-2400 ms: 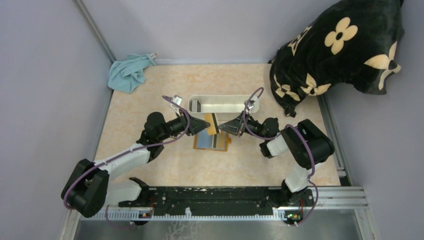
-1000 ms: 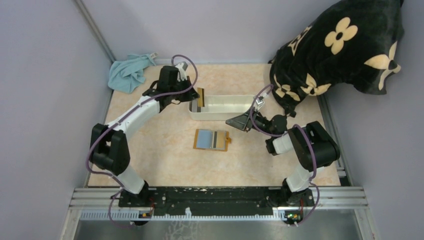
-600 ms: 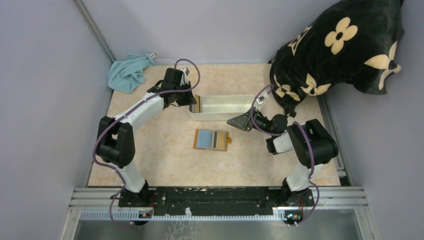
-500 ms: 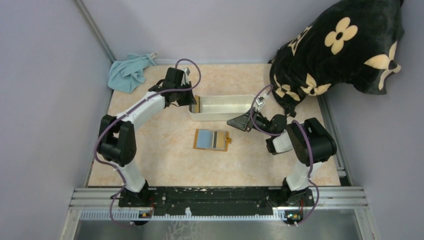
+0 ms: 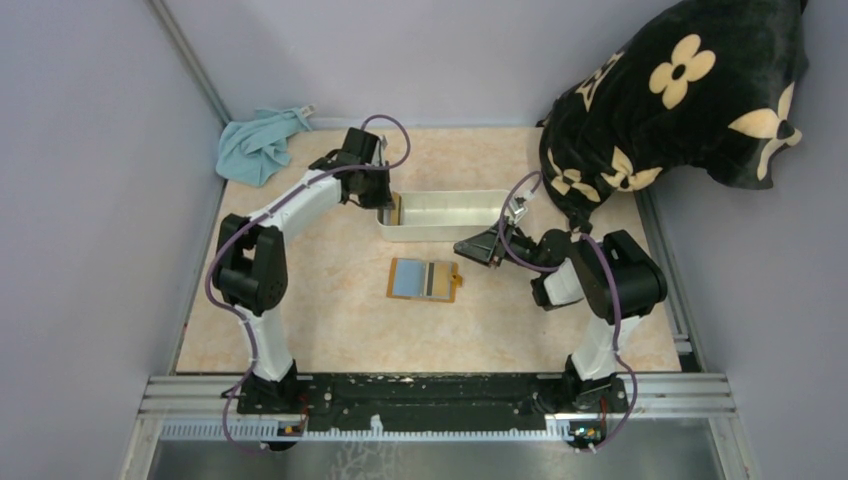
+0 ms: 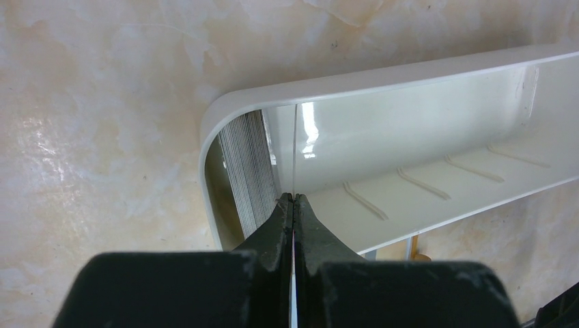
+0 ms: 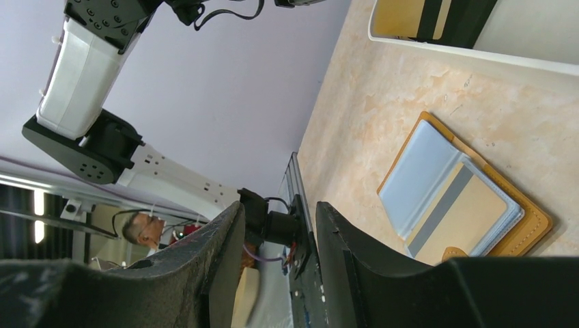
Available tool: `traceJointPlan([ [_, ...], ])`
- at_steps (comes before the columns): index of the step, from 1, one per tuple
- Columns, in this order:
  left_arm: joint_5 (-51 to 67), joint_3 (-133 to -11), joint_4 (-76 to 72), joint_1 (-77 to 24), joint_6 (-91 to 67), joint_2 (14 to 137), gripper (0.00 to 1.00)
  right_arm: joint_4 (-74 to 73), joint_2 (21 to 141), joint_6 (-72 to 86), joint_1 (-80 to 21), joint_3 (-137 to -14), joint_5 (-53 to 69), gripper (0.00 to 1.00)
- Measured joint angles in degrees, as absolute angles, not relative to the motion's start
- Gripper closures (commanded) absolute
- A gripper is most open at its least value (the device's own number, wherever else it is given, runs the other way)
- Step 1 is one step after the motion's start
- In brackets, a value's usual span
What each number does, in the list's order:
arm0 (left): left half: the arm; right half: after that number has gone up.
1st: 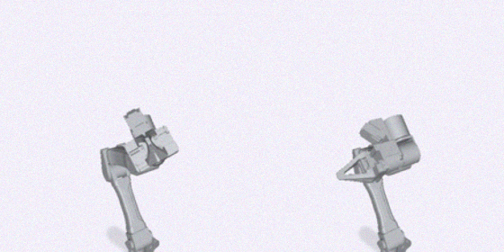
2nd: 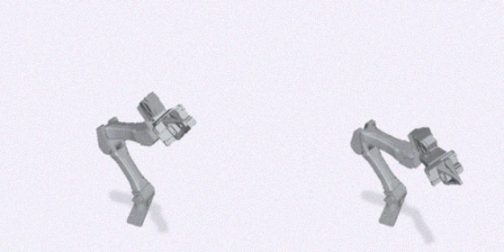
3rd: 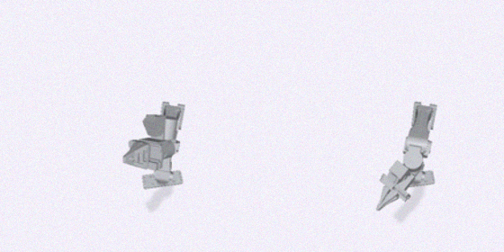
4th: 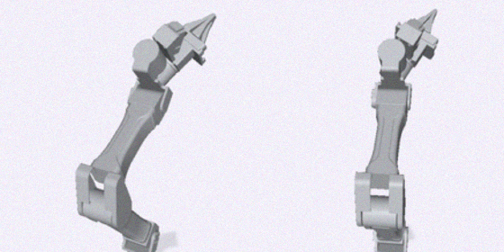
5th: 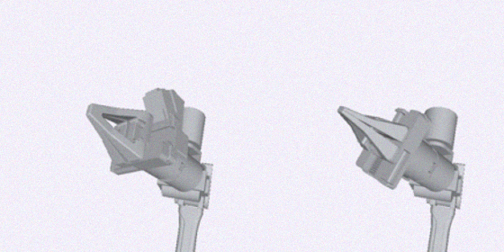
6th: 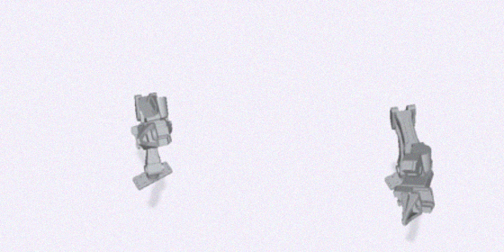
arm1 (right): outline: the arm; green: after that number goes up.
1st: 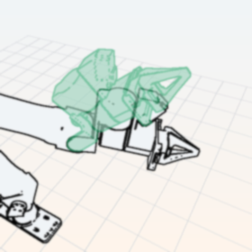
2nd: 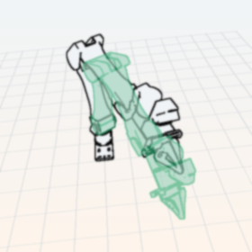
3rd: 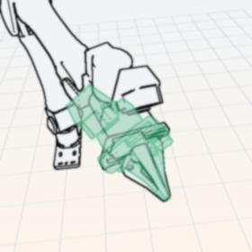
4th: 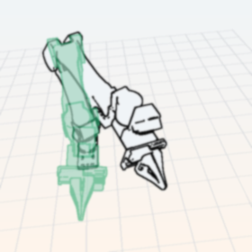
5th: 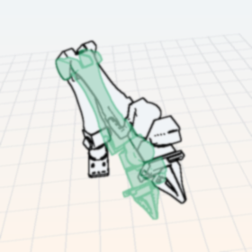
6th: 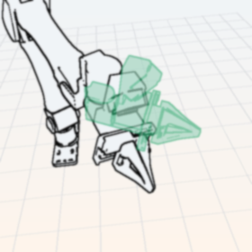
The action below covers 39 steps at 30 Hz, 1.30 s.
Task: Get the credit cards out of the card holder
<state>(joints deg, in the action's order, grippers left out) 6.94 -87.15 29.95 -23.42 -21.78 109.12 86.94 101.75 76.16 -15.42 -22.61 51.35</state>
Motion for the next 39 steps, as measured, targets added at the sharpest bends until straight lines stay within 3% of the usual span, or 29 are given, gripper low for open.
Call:
traceJointPlan([
  [17, 5.06, -88.18, 31.48, -23.42, -22.22, 111.77, 1.0, 86.96, 101.91, 76.16, -15.09, -22.61, 51.77, 0.57],
  [28, 5.15, -88.2, 30.92, -23.42, -22.79, 112.86, 0.7, 86.96, 101.91, 76.18, -14.72, -22.61, 52.01, 0.57],
  [39, 5.17, -88.23, 30.41, -23.49, -23.07, 111.53, 0.64, 86.96, 102.41, 76.23, -14.48, -22.61, 52.16, 0.57],
])
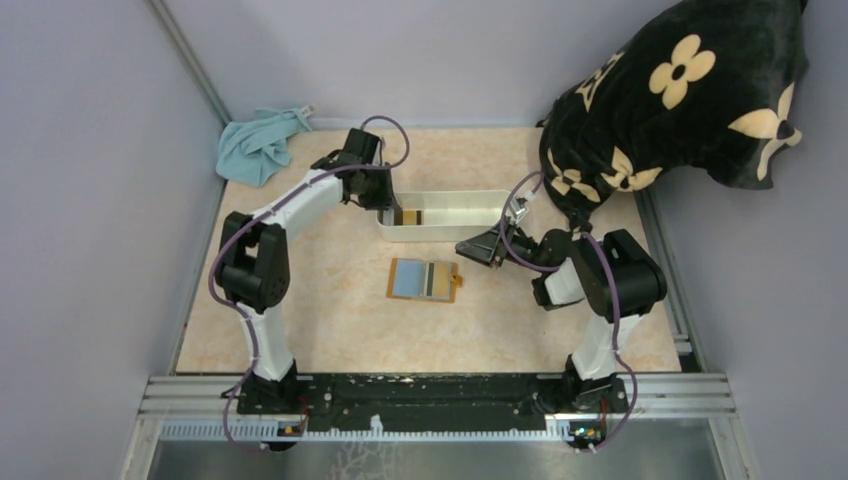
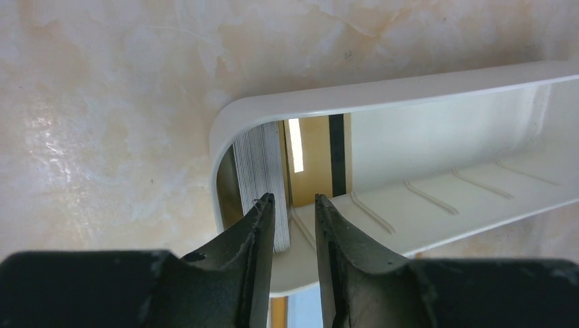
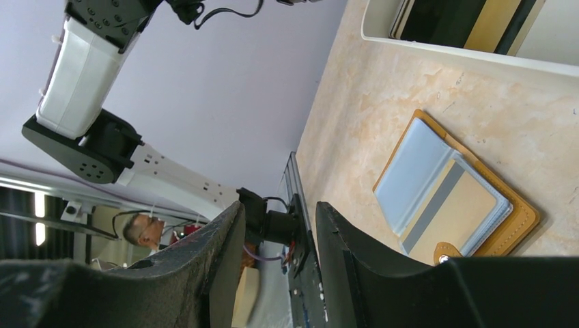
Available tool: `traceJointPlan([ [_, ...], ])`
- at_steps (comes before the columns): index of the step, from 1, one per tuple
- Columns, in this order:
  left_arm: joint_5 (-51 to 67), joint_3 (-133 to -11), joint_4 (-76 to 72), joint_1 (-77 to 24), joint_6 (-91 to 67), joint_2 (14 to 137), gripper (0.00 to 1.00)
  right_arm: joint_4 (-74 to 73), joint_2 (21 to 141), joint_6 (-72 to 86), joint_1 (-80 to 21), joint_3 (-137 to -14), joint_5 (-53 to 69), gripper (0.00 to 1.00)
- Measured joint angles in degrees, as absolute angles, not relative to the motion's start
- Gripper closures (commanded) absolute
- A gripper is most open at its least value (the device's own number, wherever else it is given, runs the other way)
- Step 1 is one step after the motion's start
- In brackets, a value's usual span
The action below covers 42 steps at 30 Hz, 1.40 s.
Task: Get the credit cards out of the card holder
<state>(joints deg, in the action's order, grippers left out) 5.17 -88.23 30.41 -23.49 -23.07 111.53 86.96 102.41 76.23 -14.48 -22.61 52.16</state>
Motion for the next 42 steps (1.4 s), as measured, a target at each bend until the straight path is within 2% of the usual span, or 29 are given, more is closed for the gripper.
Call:
traceJointPlan([
  [4, 5.45, -86.17, 27.53, -23.59, -22.94, 106.78, 0.64, 86.98, 102.39, 76.07, -14.48, -22.63, 52.18, 0.57],
  [7, 6.2, -81.45, 22.59, -24.18, -22.65, 99.29, 0.72, 86.67, 101.75, 74.85, -14.46, -22.61, 52.16, 0.56],
  [9, 7.51, -77.41, 18.22, -24.99, -22.72, 93.54, 0.85, 84.75, 99.5, 72.51, -14.48, -22.61, 52.07, 0.54],
  [10, 8.19, -74.98, 15.55, -25.69, -22.68, 90.56, 0.98, 82.26, 97.36, 70.52, -14.5, -22.61, 51.9, 0.53],
  [11, 8.69, -73.01, 13.63, -26.57, -22.9, 88.29, 1.0, 79.79, 95.24, 68.36, -14.59, -22.61, 51.48, 0.53],
  [15, 9.96, -63.51, 4.43, -34.81, -22.68, 81.91, 1.0, 48.84, 80.97, 48.71, -19.44, -27.31, 41.28, 0.53],
  [17, 10.79, -59.2, 1.02, -39.11, -22.96, 81.97, 1.0, 35.68, 76.29, 39.66, -24.16, -31.44, 34.09, 0.64],
  [20, 14.17, -50.72, -3.9, -43.16, -25.26, 83.42, 1.0, 26.24, 72.93, 32.27, -28.29, -33.32, 28.93, 0.84],
  [21, 14.72, -48.31, -5.04, -43.29, -26.11, 83.81, 0.98, 24.36, 72.79, 31.18, -28.51, -33.19, 28.05, 0.93],
  [22, 15.29, -45.39, -6.17, -43.18, -27.03, 84.18, 0.86, 22.55, 72.95, 30.5, -28.49, -32.64, 26.98, 0.99],
  [23, 15.33, -43.0, -6.7, -42.89, -27.86, 84.47, 0.78, 21.06, 73.3, 30.06, -28.49, -31.92, 26.02, 1.0],
  [25, 15.09, -40.34, -6.92, -42.59, -28.95, 84.77, 0.67, 18.46, 73.95, 29.56, -28.67, -30.13, 24.12, 1.0],
  [38, 16.64, -39.27, -13.32, -38.89, -31.57, 86.24, 0.6, 15.05, 79.88, 29.56, -34.02, -30.15, 20.6, 1.0],
  [39, 17.52, -39.22, -13.72, -38.0, -31.77, 86.67, 0.59, 15.22, 80.66, 29.56, -34.02, -30.37, 20.51, 1.0],
  [42, 20.47, -38.37, -15.88, -35.48, -32.51, 88.12, 0.42, 15.51, 82.7, 29.56, -34.02, -30.46, 20.1, 1.0],
])
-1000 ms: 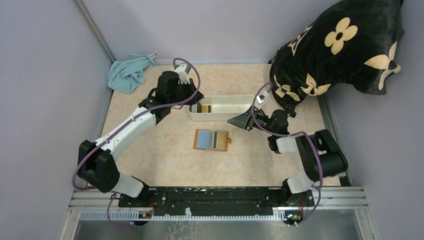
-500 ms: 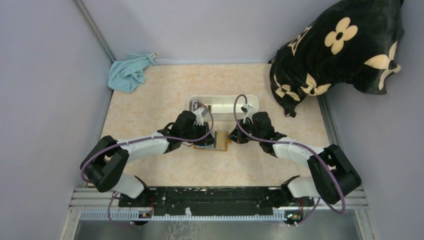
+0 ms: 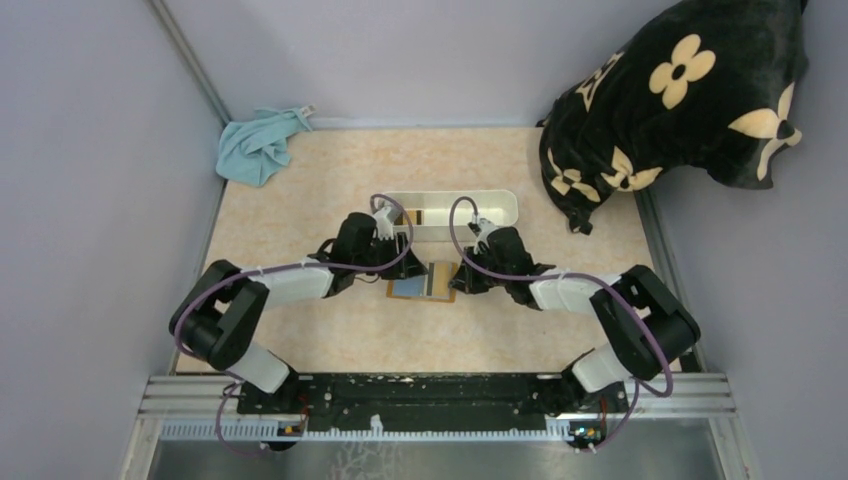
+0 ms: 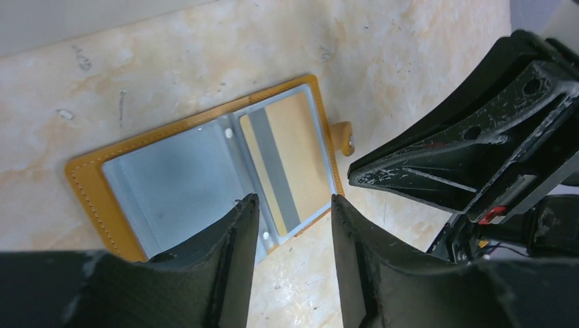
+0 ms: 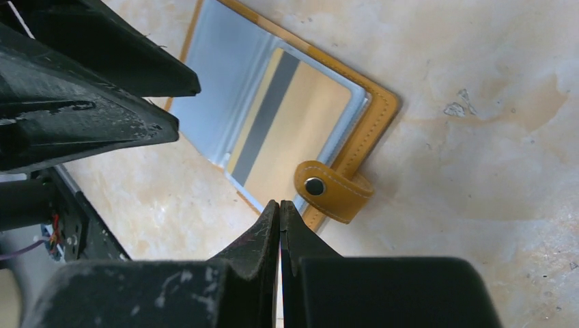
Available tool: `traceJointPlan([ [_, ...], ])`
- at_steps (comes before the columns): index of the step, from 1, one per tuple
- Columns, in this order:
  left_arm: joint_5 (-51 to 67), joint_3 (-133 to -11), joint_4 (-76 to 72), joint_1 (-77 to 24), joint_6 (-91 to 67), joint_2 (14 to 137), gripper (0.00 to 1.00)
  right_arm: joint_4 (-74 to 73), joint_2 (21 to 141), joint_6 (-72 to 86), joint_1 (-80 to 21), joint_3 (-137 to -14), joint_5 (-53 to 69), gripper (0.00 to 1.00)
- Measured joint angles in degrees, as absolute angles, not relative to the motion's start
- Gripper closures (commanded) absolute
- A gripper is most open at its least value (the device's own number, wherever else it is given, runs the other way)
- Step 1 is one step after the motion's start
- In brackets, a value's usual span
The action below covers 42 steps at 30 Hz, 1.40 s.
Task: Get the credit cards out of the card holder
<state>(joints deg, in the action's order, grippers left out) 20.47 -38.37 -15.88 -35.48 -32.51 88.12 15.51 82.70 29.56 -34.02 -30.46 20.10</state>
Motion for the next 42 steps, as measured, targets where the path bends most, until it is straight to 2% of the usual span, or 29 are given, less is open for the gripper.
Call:
traceJointPlan([
  [2, 22.09, -37.98, -16.6, -34.3, -33.08, 89.32, 0.37, 15.53, 83.99, 29.58, -34.02, -30.46, 19.46, 1.0],
  [5, 24.47, -37.98, -18.02, -34.09, -33.82, 91.29, 0.36, 15.92, 85.38, 29.58, -34.02, -30.46, 18.87, 1.0],
  [12, 29.34, -37.74, -22.74, -34.09, -35.9, 95.22, 0.37, 18.17, 88.6, 29.76, -34.02, -30.44, 18.61, 1.0],
  [23, 30.46, -36.67, -26.68, -33.98, -36.71, 97.93, 0.41, 20.29, 89.67, 30.06, -34.02, -30.41, 18.92, 1.0],
  [27, 30.74, -36.42, -27.77, -33.98, -37.19, 98.08, 0.44, 20.53, 89.78, 30.06, -34.0, -30.41, 19.05, 1.0],
  [35, 32.18, -35.18, -32.64, -33.58, -40.49, 98.13, 0.57, 21.91, 90.61, 30.22, -33.95, -30.39, 19.62, 1.0],
  [42, 33.93, -35.14, -37.1, -33.69, -43.31, 99.98, 0.59, 24.38, 91.53, 30.68, -33.95, -30.0, 20.25, 1.0],
])
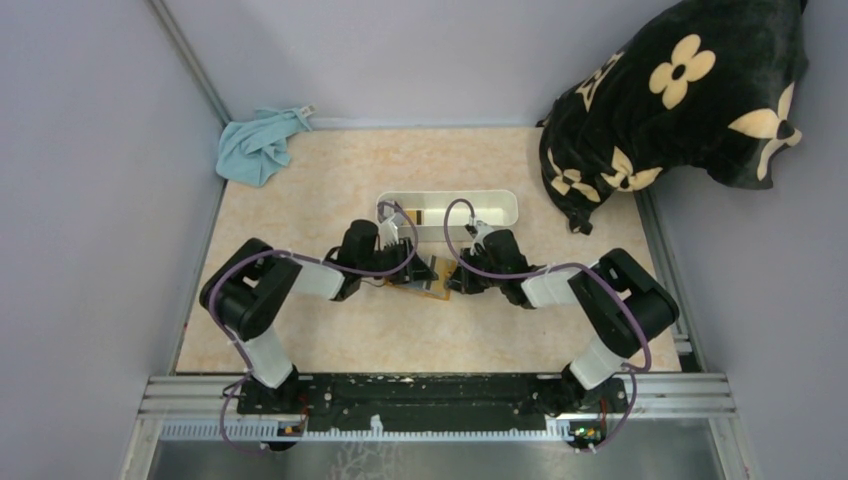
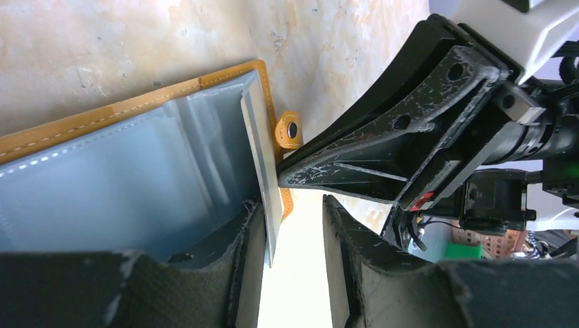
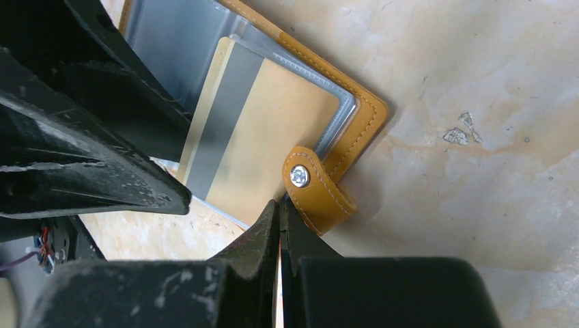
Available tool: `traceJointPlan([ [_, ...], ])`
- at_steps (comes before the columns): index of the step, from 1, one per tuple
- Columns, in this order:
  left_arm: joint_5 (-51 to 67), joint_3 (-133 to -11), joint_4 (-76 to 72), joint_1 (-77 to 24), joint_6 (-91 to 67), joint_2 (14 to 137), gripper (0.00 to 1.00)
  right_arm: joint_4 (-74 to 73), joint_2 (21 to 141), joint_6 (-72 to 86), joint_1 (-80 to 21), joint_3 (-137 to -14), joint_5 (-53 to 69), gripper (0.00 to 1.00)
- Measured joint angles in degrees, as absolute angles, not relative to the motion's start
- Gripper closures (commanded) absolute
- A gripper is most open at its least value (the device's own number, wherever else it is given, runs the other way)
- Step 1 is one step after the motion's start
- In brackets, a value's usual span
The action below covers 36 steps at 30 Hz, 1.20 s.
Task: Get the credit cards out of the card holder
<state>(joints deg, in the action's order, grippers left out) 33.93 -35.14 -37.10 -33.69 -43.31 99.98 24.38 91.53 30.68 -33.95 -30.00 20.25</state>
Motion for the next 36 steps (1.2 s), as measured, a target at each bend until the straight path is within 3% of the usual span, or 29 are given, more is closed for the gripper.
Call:
traceJointPlan([
  [7, 35.0, -35.14, -38.46, -34.41, -44.23, 103.15, 0.57, 24.6, 91.66, 30.68, -33.95, -30.0, 20.34, 1.0],
  [36, 39.48, -32.51, -43.18, -30.04, -46.52, 103.81, 0.64, 30.26, 94.19, 33.19, -30.87, -28.49, 25.26, 1.0],
])
